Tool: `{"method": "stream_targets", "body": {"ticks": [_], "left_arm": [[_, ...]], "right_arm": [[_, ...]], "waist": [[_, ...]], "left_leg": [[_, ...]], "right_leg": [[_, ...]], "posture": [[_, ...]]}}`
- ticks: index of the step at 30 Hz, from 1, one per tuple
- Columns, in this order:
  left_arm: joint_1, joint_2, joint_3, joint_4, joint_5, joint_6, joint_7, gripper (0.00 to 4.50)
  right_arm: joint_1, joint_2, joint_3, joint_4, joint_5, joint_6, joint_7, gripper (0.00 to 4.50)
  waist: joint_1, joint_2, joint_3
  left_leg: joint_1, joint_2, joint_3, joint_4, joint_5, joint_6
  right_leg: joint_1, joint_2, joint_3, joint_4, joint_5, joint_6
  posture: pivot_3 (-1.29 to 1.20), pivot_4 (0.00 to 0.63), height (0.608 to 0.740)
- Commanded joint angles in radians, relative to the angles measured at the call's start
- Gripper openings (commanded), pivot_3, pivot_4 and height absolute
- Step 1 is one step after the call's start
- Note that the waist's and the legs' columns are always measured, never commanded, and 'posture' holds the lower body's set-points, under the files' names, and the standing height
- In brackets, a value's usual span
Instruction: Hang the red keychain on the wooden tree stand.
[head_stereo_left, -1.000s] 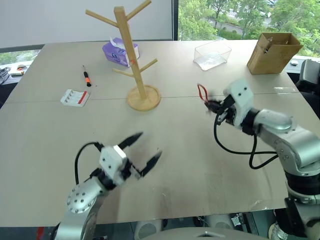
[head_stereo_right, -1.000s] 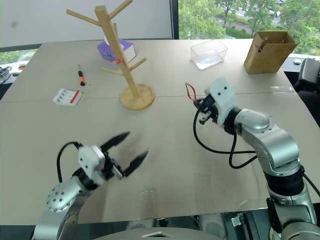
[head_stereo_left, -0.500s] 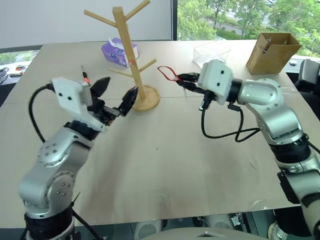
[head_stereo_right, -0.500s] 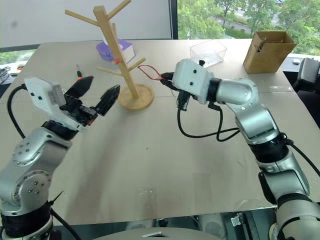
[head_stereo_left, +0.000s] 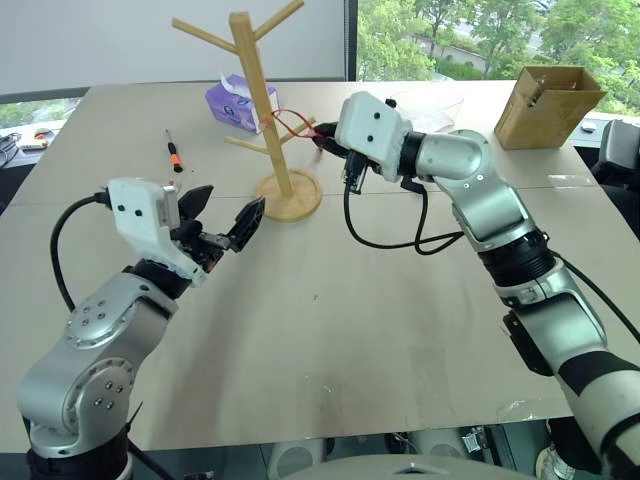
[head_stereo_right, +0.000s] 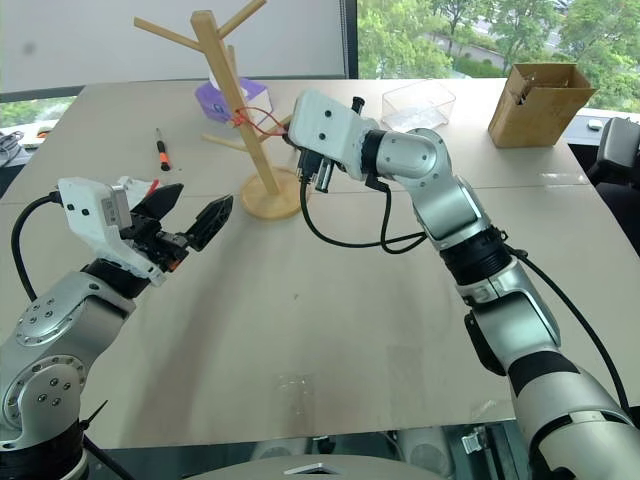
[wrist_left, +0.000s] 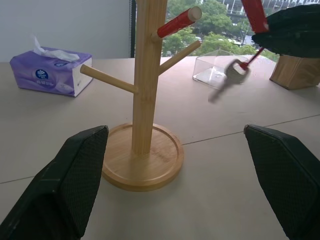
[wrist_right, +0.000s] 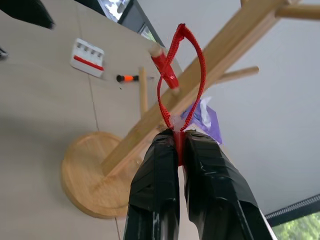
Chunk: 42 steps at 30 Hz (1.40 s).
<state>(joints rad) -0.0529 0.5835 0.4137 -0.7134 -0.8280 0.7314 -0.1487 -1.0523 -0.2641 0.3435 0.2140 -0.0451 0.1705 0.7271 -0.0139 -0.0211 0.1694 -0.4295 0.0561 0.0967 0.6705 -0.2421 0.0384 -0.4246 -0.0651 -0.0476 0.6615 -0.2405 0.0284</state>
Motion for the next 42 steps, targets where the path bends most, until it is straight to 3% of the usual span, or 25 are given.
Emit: {"method": "stream_targets", "body": {"ticks": [1,19,42], "left_arm": [[0.006,0.005,0.017,-0.039,-0.006,-0.016,-0.003,4.50],[0.002,0.004,0.006,-0.022,0.015,-0.022,-0.015,4.50],[-0.009,-0.005,-0.005,-0.028,0.031,-0.025,-0.009,4.50]], "right_arm": [[-0.045,0.023,-0.020,0.008,-0.018,-0.022,-0.023,0.08],[-0.057,0.130,-0.026,0.041,-0.027,-0.043,-0.045,0.08],[-0.120,0.209,-0.038,0.280,-0.080,-0.120,-0.142,0.08]], "waist": [[0.000,0.000,0.000],[-0.001,0.000,0.000],[-0.003,0.000,0.000]], "left_leg": [[0.000,0.000,0.000,0.000,0.000,0.000],[0.000,0.000,0.000,0.000,0.000,0.000],[0.000,0.000,0.000,0.000,0.000,0.000]], "right_leg": [[0.000,0.000,0.000,0.000,0.000,0.000],[0.000,0.000,0.000,0.001,0.000,0.000],[0.000,-0.001,0.000,0.001,0.000,0.000]], "posture": [[0.00,0.150,0.740],[0.00,0.150,0.740],[0.00,0.150,0.740]]}}
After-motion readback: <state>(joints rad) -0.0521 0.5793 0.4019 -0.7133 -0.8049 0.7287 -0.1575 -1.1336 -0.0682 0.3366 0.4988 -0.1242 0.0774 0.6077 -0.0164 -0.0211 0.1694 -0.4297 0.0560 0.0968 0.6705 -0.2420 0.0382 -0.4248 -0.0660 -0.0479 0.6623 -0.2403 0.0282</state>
